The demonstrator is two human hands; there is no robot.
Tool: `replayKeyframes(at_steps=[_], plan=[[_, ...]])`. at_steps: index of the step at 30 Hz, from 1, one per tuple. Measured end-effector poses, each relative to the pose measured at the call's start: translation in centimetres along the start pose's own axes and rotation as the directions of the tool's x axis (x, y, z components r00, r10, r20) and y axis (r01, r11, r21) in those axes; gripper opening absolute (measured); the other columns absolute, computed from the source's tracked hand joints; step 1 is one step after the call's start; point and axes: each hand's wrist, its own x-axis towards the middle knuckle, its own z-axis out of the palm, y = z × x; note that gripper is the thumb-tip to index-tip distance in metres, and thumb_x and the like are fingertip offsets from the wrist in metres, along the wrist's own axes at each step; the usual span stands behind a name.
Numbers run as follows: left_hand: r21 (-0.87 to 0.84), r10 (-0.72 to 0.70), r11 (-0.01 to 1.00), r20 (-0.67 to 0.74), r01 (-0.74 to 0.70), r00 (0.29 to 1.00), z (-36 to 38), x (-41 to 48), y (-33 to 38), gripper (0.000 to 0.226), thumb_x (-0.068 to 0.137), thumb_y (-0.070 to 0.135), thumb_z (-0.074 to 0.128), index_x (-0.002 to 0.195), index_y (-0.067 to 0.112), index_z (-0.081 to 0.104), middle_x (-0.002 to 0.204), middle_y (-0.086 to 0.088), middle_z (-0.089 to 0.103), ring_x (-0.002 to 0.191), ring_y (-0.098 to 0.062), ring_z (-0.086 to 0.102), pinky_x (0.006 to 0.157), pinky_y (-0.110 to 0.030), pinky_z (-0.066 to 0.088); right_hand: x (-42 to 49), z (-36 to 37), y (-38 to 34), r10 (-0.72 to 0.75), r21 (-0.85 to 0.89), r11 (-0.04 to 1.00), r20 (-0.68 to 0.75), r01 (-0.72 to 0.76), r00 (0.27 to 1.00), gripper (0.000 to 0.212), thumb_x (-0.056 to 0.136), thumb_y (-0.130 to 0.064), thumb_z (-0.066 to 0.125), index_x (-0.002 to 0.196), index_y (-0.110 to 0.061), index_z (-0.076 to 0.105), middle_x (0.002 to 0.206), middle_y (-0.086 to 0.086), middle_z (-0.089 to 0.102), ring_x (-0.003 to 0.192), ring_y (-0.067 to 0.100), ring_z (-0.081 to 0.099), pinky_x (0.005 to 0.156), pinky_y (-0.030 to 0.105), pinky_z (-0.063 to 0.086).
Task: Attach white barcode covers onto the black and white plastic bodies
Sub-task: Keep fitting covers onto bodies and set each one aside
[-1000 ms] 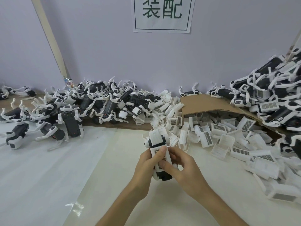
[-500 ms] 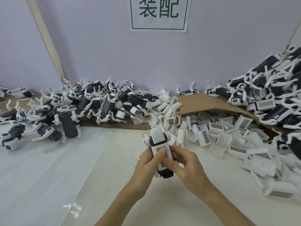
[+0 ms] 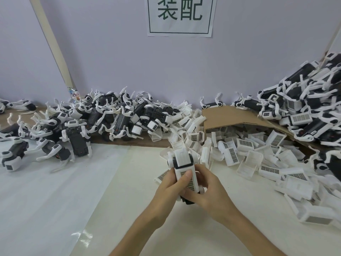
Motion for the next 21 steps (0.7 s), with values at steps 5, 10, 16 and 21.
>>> replayKeyframes(at_steps=[5, 10, 16, 21], plan=[[0.003, -0.002, 1.000, 0.003, 0.002, 1.000, 0.1, -0.3, -0.1, 0.036, 0.094, 0.057, 0.048, 0.118, 0.036, 0.067, 0.112, -0.005, 0.074, 0.106, -0.022, 0.071, 0.082, -0.029, 0.057, -0.1, 0.2, -0.1, -0.016, 0.025, 1.000, -0.067, 0.017, 0.998, 0.043, 0.073, -0.020, 0.085, 0.109, -0.013, 0.063, 0.088, 0.011, 0.073, 0.079, 0.027, 0.074, 0.061, 0.036, 0.060], [0.032, 0.001, 0.999, -0.044, 0.001, 0.999, 0.2, 0.0, -0.5, 0.042, 0.092, 0.054, 0.049, 0.110, 0.022, 0.070, 0.103, -0.005, 0.076, 0.096, -0.018, 0.073, 0.074, -0.024, 0.055, -0.2, 0.8, 0.2, -0.054, -0.007, 0.999, -0.137, 0.053, 0.989, 0.041, 0.073, -0.023, 0.083, 0.108, -0.014, 0.062, 0.086, 0.010, 0.072, 0.077, 0.028, 0.074, 0.060, 0.041, 0.061], [0.106, 0.031, 0.994, -0.039, -0.027, 0.999, 0.0, 0.2, -0.1, 0.033, 0.091, 0.039, 0.059, 0.114, 0.017, 0.067, 0.103, -0.005, 0.077, 0.095, -0.024, 0.074, 0.075, -0.030, 0.059, 0.2, -0.5, 0.3, 0.003, -0.029, 1.000, 0.024, -0.003, 1.000, 0.038, 0.086, -0.016, 0.079, 0.118, -0.019, 0.060, 0.099, 0.006, 0.075, 0.095, 0.024, 0.072, 0.074, 0.037, 0.061], [0.271, 0.181, 0.955, -0.227, -0.116, 0.957, 0.1, 0.4, -0.7, 0.013, 0.086, 0.031, 0.068, 0.099, 0.028, 0.070, 0.084, 0.002, 0.076, 0.075, -0.016, 0.072, 0.058, -0.022, 0.054, 0.2, -0.4, 0.1, -0.036, -0.254, 0.967, -0.034, 0.026, 0.999, 0.049, 0.079, -0.038, 0.075, 0.123, -0.037, 0.053, 0.116, -0.020, 0.065, 0.107, 0.003, 0.063, 0.094, 0.020, 0.043]])
